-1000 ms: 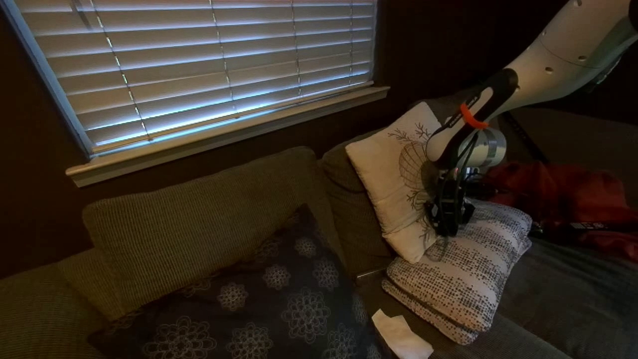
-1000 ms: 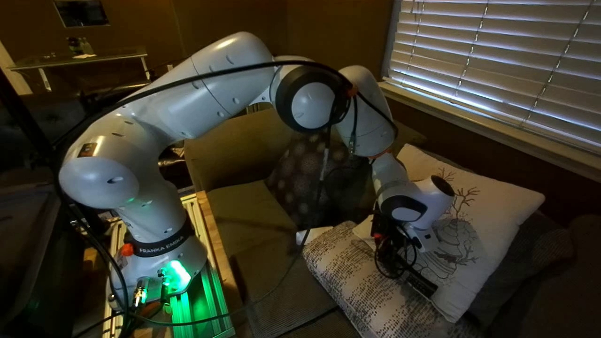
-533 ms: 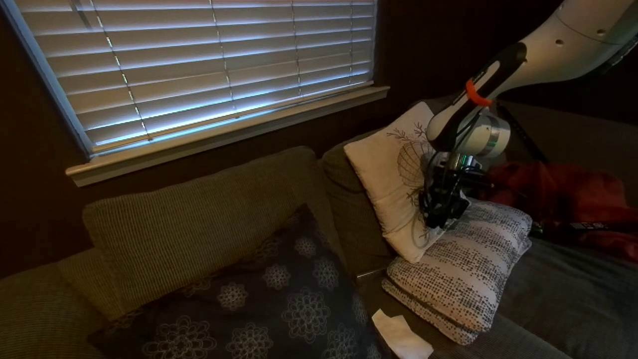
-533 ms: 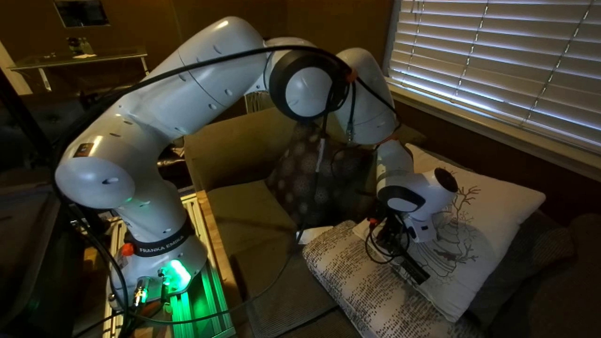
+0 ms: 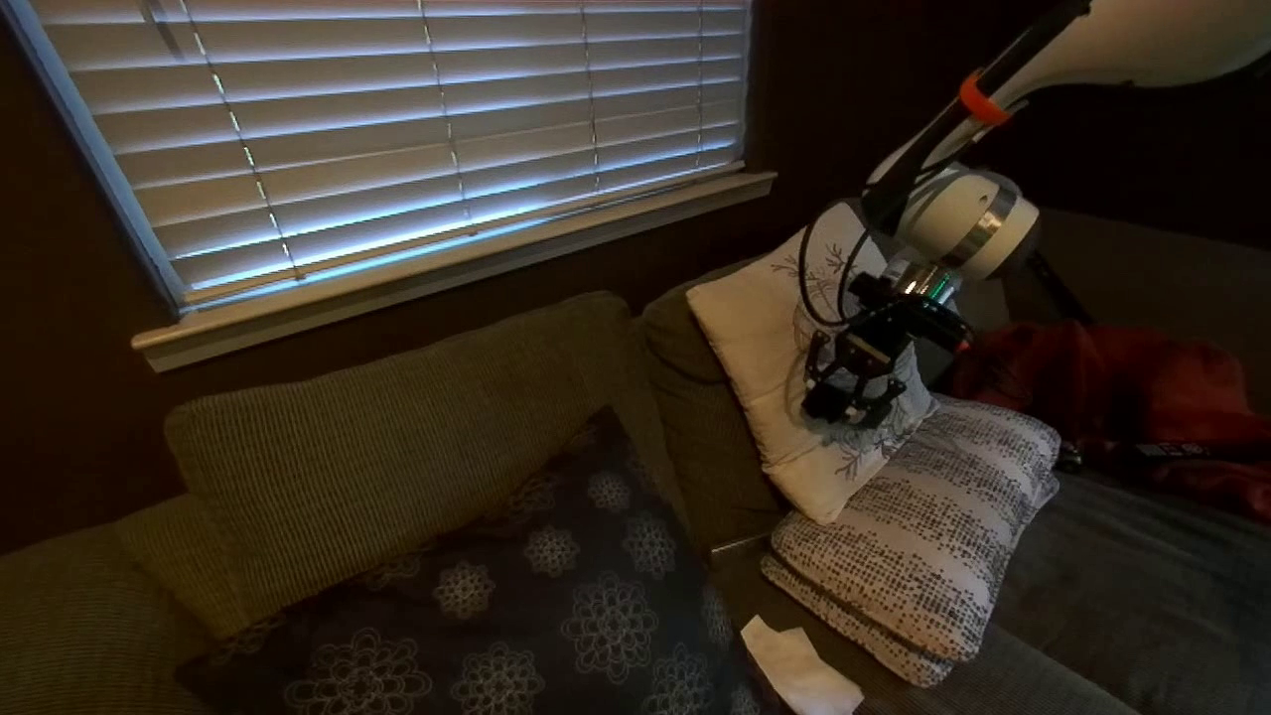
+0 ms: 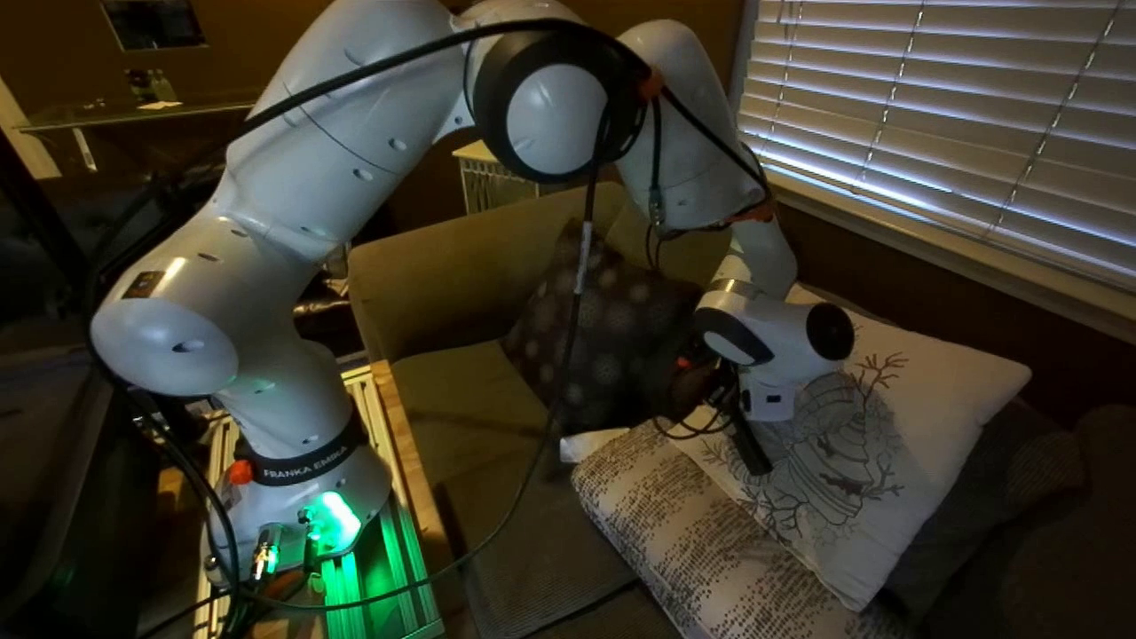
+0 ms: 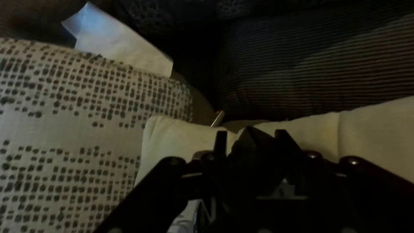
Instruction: Pick up the remote on top of the pillow
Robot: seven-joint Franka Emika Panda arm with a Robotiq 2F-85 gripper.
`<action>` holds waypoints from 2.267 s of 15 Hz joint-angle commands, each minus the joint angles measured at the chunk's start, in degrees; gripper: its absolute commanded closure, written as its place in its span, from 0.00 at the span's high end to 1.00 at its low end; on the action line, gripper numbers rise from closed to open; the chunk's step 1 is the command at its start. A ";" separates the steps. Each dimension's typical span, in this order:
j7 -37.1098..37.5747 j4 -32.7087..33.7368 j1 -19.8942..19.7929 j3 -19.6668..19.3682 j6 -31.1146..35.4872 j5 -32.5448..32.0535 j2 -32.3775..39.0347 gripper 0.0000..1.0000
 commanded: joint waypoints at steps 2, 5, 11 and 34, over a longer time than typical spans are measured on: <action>-8.55 -5.40 -2.95 -0.62 -7.95 16.67 -5.19 0.16; -11.74 -7.48 -2.80 -4.11 -14.21 25.40 -5.98 0.16; -14.30 -10.28 -1.32 -11.80 -26.29 33.35 -5.57 0.16; -5.14 -11.27 18.38 -18.78 -6.54 -3.57 -6.14 1.00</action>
